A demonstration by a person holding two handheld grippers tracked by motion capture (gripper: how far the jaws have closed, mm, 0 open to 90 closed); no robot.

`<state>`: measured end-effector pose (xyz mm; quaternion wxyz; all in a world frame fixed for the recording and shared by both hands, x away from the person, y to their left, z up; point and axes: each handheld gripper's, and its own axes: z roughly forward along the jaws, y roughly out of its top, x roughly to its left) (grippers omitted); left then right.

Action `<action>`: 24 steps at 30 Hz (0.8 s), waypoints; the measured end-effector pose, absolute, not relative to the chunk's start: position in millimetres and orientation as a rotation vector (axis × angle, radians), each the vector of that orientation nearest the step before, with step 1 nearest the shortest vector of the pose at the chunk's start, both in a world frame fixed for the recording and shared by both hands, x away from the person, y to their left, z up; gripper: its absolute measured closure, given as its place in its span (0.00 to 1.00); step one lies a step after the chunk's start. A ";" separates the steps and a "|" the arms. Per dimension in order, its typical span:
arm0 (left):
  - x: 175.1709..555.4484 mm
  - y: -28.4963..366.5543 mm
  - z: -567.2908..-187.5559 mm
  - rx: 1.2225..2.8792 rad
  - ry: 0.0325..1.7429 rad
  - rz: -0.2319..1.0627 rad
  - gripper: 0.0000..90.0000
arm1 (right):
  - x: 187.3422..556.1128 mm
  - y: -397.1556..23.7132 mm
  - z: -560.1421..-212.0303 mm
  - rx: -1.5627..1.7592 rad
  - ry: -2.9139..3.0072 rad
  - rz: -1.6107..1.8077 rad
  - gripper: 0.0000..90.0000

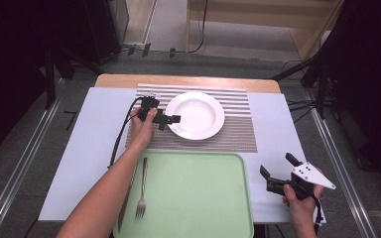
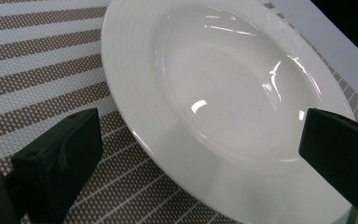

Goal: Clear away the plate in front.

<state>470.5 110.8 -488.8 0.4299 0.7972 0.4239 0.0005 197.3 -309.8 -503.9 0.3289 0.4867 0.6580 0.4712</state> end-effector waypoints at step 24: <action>480.7 90.7 -502.4 1.947 1.192 -0.048 0.24 | 197.0 -311.5 -504.8 1.282 1.723 1.237 0.00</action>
